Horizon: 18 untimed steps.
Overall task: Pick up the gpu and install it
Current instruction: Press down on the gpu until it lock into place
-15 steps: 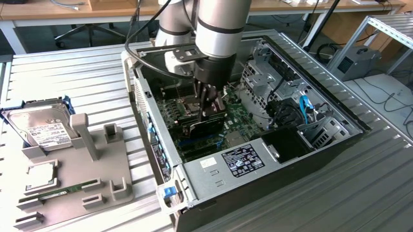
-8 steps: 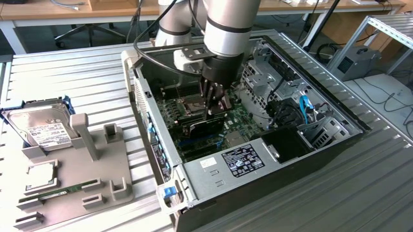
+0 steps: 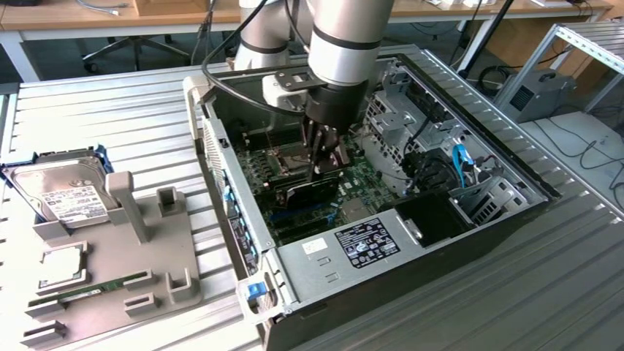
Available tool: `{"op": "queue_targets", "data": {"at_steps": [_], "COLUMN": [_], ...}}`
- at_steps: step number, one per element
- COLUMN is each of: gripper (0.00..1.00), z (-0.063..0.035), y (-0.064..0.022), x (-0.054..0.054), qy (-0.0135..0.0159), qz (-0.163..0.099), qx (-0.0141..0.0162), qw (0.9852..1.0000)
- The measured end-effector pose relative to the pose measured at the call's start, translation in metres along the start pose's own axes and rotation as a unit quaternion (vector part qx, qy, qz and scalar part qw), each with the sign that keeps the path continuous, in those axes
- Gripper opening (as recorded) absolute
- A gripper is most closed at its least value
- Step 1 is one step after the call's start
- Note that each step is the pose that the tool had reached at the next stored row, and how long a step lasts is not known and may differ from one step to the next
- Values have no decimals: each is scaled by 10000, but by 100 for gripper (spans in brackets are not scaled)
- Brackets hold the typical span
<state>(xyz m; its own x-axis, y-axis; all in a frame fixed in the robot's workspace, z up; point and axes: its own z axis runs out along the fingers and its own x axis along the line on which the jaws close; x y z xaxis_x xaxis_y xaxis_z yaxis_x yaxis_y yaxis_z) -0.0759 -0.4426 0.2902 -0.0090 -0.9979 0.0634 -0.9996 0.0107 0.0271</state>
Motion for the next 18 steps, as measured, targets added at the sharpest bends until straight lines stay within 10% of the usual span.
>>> {"op": "queue_targets", "data": {"at_steps": [18], "gripper": [11], "z": [176], "y": [215], "x": [-94], "qy": [2], "qz": [-47], "qx": [3], "qw": [10000]}}
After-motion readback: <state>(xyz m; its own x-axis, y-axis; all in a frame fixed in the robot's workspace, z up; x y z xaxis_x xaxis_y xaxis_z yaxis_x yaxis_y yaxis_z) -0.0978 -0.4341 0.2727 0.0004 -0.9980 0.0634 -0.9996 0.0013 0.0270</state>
